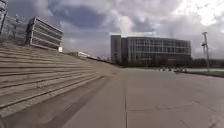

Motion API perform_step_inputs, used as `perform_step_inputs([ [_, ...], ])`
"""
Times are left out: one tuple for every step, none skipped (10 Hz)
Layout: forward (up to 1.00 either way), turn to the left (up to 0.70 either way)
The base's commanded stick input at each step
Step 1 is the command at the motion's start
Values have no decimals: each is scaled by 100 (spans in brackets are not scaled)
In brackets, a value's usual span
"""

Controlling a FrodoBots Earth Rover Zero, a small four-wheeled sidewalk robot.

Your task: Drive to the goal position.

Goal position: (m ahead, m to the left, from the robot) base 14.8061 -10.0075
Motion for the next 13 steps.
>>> perform_step_inputs([
  [70, -35],
  [70, -35],
  [70, -35],
  [70, -35],
  [70, 0],
  [70, 0],
  [70, 0],
  [70, 0],
  [70, 0],
  [70, 0],
  [70, 0],
  [70, 0],
  [70, 19],
])
